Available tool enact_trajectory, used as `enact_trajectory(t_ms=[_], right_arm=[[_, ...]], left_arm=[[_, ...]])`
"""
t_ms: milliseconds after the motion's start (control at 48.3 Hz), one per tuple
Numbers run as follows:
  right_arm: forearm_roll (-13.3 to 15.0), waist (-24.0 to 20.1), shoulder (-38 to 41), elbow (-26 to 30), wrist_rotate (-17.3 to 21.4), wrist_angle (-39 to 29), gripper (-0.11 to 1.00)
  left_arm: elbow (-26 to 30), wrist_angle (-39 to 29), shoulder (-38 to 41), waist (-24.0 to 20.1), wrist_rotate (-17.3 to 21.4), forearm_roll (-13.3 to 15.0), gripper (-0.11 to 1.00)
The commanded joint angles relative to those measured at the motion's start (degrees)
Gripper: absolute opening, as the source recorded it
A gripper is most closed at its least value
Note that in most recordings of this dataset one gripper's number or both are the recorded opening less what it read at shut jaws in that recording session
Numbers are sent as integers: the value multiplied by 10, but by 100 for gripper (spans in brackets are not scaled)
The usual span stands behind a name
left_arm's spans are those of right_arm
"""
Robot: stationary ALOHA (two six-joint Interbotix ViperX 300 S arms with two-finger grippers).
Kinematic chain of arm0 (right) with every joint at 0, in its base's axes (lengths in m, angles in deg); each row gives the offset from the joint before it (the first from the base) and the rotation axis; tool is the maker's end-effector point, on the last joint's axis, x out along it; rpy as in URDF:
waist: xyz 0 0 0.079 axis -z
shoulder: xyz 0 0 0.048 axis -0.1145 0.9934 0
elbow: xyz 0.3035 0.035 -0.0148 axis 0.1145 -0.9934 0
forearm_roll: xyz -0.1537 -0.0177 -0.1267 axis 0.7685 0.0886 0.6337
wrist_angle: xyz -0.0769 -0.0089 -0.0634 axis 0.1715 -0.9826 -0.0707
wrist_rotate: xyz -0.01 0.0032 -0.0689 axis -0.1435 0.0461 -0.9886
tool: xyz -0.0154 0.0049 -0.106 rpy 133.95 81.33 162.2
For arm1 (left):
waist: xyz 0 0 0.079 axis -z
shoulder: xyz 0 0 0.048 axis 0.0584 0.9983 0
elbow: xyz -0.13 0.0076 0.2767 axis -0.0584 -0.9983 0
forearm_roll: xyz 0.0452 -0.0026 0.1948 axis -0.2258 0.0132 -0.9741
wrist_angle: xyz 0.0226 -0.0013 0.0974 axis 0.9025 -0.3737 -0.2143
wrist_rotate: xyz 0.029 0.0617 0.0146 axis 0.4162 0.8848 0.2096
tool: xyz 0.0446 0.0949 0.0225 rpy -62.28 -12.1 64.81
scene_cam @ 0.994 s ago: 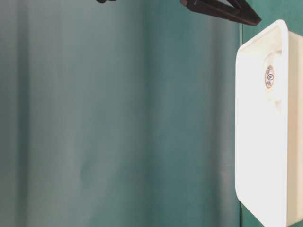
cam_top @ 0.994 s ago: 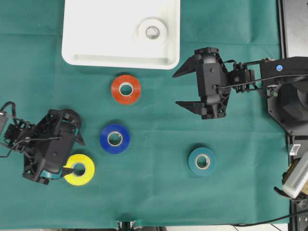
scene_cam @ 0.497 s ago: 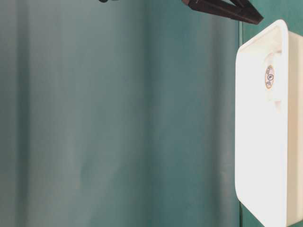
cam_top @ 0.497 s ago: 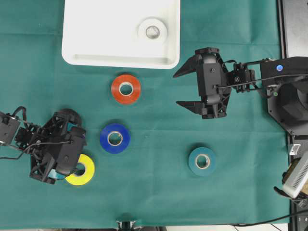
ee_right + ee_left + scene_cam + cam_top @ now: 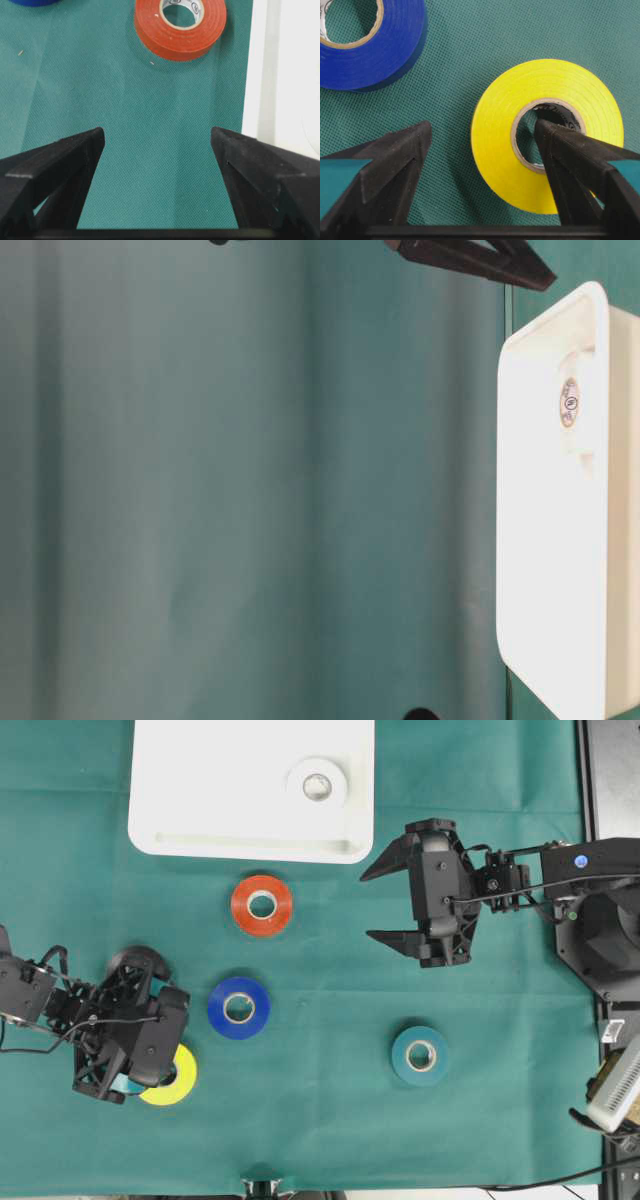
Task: Put the tape alternately from left to right into the white case.
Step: 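Grasp the yellow roll with the left gripper and lift it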
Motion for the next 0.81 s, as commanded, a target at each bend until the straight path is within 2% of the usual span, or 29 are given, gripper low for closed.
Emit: enact_trajectory(t_ms=[0,62,186,228,518,787], right_arm=[[1,-2,-8,4,1,5,68],[1,-2,-8,4,1,5,68],[0,-2,-8,4,1,5,68],[1,-2,-8,3,1,5,68],[1,-2,-9,2,1,5,68],[1,-2,-9,2,1,5,68]], left_arm=[[8,3,-11,-1,1,-1,84],[8,3,-11,-1,0,-1,70],[11,3,-12,-1,-1,-1,35],[11,2,-12,0,-1,-1,27],[13,-1,-21,0,-1,-1,28],[17,-2,-66,0,-1,0,28]])
